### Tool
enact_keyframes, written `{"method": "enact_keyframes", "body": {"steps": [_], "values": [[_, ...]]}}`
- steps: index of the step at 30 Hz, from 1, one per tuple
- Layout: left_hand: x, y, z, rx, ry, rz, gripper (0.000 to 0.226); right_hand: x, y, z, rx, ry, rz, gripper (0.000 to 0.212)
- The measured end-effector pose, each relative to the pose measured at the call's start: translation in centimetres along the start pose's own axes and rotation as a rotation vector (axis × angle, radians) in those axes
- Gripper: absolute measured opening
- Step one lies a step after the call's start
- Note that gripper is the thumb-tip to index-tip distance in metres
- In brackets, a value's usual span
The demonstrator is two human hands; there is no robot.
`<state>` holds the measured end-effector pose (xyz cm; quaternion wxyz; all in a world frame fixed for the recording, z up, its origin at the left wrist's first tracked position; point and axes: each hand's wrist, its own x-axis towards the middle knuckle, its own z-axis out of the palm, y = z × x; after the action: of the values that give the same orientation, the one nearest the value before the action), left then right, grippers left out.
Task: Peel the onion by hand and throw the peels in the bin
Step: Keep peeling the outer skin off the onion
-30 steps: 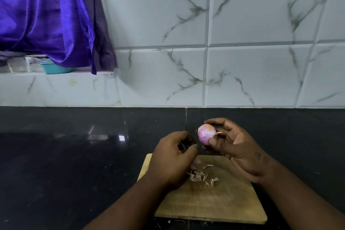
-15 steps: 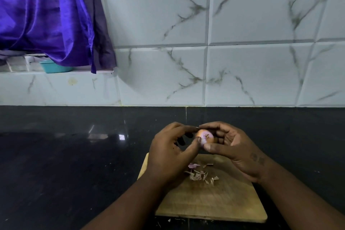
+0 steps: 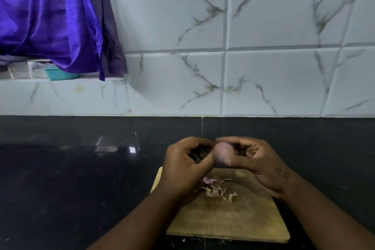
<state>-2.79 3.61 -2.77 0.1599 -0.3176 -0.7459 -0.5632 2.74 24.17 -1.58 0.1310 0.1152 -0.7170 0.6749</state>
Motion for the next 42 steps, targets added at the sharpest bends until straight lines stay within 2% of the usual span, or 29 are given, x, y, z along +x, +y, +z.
{"method": "enact_keyframes", "body": {"steps": [19,23,31,42], "values": [[0.17,-0.42,-0.11,-0.032,0.011,-0.02,0.021,0.17,0.28,-0.02,-0.016,0.002,-0.007,0.048],[0.05,-0.27,0.01,-0.02,-0.025,0.017,0.021,0.16,0.21,-0.2,0.024,0.027,0.015,0.045],[0.09,-0.2,-0.19,0.032,0.018,0.048,0.013,0.11,0.33,0.0,-0.026,0.01,0.011,0.042],[-0.09,-0.08,-0.07,0.011,-0.012,0.03,0.018,0.07,0.07,-0.03,-0.013,0.035,0.029,0.044]]}}
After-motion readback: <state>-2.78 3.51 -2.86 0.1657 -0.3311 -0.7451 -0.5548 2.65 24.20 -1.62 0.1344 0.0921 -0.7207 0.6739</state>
